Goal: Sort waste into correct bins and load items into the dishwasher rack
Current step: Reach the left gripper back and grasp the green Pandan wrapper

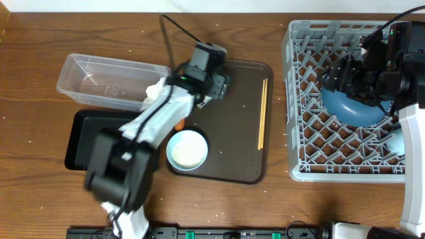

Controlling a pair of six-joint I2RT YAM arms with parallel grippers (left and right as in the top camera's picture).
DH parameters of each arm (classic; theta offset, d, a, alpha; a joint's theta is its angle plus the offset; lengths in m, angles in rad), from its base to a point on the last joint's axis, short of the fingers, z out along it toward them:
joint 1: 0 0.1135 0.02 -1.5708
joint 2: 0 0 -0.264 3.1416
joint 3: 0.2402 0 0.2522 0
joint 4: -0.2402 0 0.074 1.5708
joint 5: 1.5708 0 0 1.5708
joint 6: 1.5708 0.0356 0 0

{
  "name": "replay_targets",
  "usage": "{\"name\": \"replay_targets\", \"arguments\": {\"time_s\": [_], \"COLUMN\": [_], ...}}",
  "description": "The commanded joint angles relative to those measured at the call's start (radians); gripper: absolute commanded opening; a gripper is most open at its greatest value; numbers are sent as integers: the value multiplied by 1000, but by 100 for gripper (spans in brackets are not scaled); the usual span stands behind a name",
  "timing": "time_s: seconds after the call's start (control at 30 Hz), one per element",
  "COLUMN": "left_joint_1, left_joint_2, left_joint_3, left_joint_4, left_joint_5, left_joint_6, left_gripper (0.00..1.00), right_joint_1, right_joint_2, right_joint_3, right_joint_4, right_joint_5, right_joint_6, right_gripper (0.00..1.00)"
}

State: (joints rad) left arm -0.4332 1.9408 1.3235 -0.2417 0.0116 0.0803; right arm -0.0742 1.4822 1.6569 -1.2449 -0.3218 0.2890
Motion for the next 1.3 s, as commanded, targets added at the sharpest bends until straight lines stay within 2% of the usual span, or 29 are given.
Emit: {"name": "replay_targets", "arguments": {"time_s": [0.0,0.13,0.27,0.33,0.5,0.53,0.6,0.9,1.07,1.1,1.13,1.17,1.27], "left_joint_1": [13,10,9,9,8,8,8,8,8,8,8,6,6], "left_joint_2": [71,100,130,147,137,124,89,-177,-235,-229,-215,-195,-103], "left_joint_3": [2,2,2,2,5,5,8,14,14,13,12,9,8], "left_joint_4": [32,50,50,47,37,34,19,-106,-156,-159,-159,-154,-114], "left_joint_5": [4,8,52,90,103,103,111,111,89,88,80,67,5], "left_joint_6": [58,58,57,56,4,0,-16,-30,-29,-29,-27,-20,-21], "left_gripper": [80,79,64,55,23,14,6,6,6,12,39,52,61], "right_joint_1": [4,3,4,4,4,4,4,4,4,4,4,4,4], "right_joint_2": [4,4,4,4,4,4,4,4,4,4,4,4,4], "right_joint_3": [0,0,0,0,0,0,0,0,0,0,0,0,0], "right_joint_4": [-2,-2,4,6,2,2,-1,-1,-2,-2,-2,-2,-2], "right_joint_5": [-8,-8,-8,-8,-8,-8,-8,-8,-8,-8,-8,-8,-8], "right_joint_6": [13,13,13,13,13,13,13,9,9,9,9,9,9], "right_gripper": [75,75,75,74,74,74,74,74,74,74,74,74,74]}}
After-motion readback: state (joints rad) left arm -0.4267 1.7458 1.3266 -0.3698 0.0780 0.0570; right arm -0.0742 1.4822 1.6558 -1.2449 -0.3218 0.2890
